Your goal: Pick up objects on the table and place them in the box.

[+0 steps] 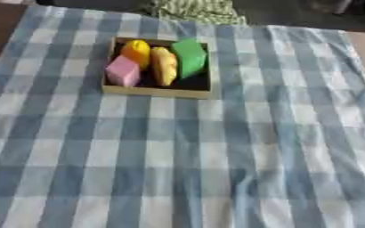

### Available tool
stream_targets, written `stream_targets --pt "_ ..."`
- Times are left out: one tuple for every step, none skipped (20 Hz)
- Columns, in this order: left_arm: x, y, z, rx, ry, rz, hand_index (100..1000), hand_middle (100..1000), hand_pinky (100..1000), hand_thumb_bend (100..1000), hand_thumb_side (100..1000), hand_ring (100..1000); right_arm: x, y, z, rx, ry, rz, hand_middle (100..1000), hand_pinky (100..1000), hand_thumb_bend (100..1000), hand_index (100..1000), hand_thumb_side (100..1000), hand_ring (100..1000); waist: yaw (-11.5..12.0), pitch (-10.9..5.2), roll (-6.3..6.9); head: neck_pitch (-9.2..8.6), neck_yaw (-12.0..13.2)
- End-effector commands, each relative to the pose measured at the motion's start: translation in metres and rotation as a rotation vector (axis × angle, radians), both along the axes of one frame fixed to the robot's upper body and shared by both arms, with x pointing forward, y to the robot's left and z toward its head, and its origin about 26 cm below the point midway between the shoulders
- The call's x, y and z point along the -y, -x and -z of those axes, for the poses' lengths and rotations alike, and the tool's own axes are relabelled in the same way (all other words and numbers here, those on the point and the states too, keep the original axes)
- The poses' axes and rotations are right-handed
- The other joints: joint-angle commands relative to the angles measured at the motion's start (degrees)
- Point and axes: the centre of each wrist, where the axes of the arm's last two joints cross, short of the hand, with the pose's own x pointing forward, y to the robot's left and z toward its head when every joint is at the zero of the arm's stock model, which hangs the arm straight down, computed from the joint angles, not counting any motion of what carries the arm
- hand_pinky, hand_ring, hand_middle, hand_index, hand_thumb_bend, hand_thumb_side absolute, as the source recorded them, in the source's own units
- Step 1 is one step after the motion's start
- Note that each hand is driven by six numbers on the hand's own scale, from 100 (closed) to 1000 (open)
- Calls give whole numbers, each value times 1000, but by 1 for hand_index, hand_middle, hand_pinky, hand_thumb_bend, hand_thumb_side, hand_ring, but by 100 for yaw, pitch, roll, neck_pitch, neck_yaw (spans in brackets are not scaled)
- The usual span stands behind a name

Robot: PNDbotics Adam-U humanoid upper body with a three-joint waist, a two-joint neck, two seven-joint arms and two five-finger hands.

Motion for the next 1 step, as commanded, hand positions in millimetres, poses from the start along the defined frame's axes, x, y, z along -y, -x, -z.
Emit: stream_targets --pt "-6 5 -3 6 60 30 910 806 1000 100 567 861 -1 7 -9 50 -36 -18 486 1000 100 907 470 1000 -8 -209 -73 -5 -11"
